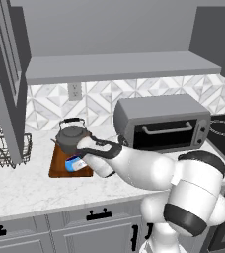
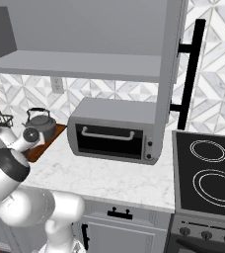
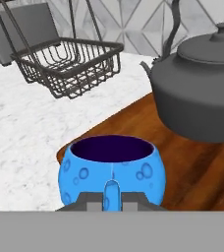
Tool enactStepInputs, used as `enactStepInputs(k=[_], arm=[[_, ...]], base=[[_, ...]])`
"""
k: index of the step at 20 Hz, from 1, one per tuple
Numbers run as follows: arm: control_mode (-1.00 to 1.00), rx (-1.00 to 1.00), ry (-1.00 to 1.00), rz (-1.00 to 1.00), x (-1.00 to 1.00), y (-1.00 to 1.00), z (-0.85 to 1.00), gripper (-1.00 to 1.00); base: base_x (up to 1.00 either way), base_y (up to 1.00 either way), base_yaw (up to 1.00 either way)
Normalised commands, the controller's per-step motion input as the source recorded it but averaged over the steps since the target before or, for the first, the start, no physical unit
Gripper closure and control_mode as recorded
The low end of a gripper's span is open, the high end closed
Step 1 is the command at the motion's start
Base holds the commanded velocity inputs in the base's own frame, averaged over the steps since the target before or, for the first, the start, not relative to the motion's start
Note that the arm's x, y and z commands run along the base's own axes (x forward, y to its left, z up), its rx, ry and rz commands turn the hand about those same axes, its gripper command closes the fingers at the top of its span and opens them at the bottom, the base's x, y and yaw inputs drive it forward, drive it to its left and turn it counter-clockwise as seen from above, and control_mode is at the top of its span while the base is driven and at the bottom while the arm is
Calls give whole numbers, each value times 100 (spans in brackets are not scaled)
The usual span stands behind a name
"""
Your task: Pick the kettle from the counter and place it on the tray. Then pick the mug from the cabinet and place it on the tray. Then close the cabinet doors.
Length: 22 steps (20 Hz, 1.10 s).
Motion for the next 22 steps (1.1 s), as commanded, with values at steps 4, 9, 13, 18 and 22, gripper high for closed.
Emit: enactStepInputs(k=[4,9,13,18,22], arm=[[-100,0,0,0,26,8,-21,100],[-100,0,0,0,25,0,-13,100],[-100,0,0,0,21,4,-4,100],[-100,0,0,-1,15,13,-14,100],[-100,0,0,0,4,12,-17,100]], base=[[0,0,0],[0,0,0],[0,0,0],[0,0,0],[0,0,0]])
